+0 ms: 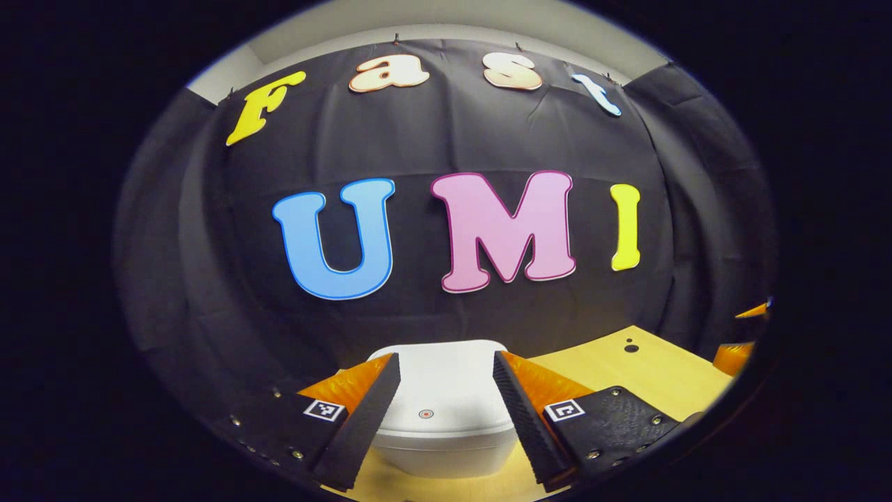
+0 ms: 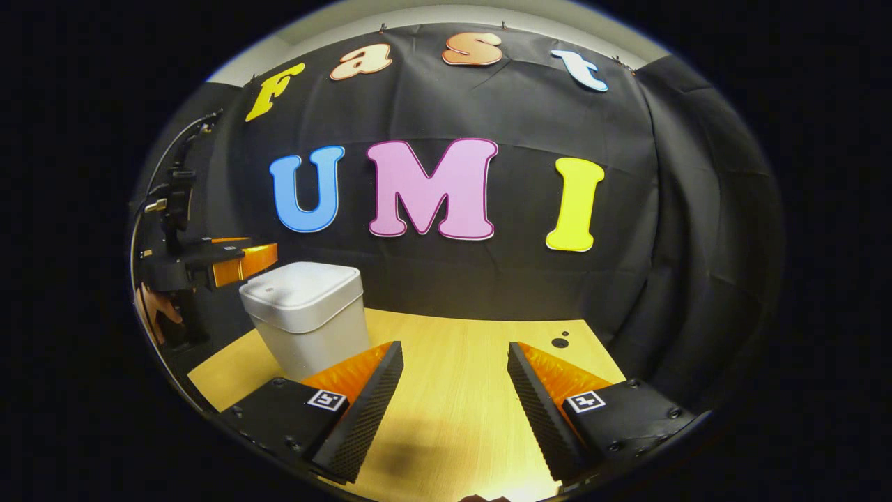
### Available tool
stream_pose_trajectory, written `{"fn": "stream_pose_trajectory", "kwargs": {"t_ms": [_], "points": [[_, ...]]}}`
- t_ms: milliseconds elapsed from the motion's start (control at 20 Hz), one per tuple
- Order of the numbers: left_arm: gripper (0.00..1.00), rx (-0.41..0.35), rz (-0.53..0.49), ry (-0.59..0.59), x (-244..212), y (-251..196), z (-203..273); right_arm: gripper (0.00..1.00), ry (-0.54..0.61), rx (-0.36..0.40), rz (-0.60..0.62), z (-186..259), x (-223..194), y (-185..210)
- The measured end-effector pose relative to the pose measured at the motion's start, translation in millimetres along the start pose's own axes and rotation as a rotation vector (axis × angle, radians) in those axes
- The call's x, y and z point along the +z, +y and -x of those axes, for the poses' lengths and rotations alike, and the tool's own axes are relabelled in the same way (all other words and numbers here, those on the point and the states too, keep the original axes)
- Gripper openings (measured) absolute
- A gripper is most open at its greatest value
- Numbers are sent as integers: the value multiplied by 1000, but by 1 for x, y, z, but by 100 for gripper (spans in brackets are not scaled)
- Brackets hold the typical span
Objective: Press the lid of the desktop garbage bin to open it, pick up the crumpled paper on the desktop and throw it into the bin, then pick up the pop can on the desktop and drop it into the bin, and finally close the garbage bin lid.
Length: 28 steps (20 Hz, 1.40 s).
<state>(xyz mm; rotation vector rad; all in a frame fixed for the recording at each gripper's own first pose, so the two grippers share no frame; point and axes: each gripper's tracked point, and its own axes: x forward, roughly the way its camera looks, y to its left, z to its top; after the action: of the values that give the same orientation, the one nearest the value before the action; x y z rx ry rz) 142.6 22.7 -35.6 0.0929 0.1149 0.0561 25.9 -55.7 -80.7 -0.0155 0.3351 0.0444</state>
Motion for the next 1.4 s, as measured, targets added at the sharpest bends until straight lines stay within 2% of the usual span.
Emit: {"fn": "stream_pose_trajectory", "kwargs": {"t_ms": [350,550,700,900,1050,1200,1400], "points": [[89,2,55,-108,61,-34,38,98,-139,56,46,2,50,3],[89,25,95,-148,86,-47,59,98,-163,102,69,9,59,2],[89,26,129,-159,94,-59,77,98,-170,131,34,17,73,2],[89,35,147,-171,98,-59,105,98,-268,61,77,32,102,-13],[89,62,147,-185,93,-55,130,98,-279,16,87,49,100,-8],[89,55,161,-192,79,-58,151,97,-294,26,62,71,98,14],[89,16,122,-172,66,-52,160,98,-304,27,88,84,99,39]]}}
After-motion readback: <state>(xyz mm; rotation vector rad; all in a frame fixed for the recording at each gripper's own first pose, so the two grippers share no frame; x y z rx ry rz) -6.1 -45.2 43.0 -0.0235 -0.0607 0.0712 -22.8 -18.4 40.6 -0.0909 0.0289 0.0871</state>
